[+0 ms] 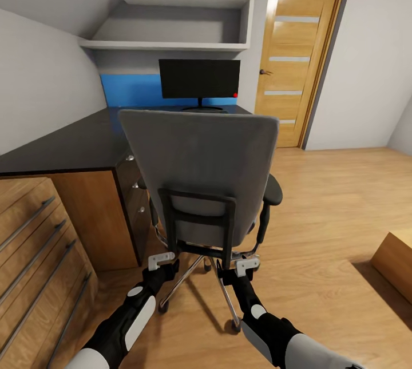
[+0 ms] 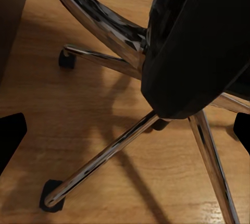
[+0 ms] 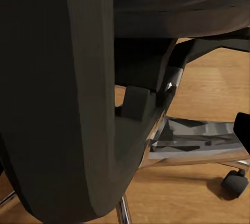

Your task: In the bedroom, organize the workspace by keeping the computer under the desk, ensuring the monitor is on the desk, placing the keyboard on the desk next to the monitor, placing the mouse on the desk next to the keyboard, moving the folder from the swivel chair onto the desk next to the mouse, stacking the notebook on top of the folder with the pen on top of the notebook, and positioning the swivel chair next to the desk.

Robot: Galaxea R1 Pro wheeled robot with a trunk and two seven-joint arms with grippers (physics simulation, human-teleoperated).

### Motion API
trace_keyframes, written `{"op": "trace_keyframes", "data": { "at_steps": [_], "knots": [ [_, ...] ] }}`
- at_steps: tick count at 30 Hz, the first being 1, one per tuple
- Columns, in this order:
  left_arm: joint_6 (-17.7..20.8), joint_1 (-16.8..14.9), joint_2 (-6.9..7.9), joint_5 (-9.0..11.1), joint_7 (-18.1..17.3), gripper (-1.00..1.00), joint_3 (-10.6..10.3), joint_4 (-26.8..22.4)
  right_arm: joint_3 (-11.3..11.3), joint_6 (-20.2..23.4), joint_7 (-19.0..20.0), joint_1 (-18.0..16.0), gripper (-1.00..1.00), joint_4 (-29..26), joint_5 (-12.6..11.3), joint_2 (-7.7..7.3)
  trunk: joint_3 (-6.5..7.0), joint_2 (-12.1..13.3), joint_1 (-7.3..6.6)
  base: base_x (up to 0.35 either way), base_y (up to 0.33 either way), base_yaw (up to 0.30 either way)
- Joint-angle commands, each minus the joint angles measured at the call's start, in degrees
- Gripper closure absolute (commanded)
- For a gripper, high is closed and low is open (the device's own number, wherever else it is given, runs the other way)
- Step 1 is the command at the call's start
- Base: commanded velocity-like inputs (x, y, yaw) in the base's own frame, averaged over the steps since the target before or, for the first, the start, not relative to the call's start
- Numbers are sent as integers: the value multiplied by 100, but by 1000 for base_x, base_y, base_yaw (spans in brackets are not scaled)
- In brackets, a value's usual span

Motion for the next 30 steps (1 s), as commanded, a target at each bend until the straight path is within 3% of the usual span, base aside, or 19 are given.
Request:
{"op": "trace_keyframes", "data": {
  "at_steps": [1,30],
  "knots": [
    [20,-2,3,49,44,-100,-22,-11,44,-20,-48,-7,-100,2,-31,-2,-5,-2,-1,3,0,0],
    [25,-2,8,48,44,-100,-22,-11,52,-13,-56,-7,-100,2,-39,35,-5,-2,-1,0,0,0]
  ]
}}
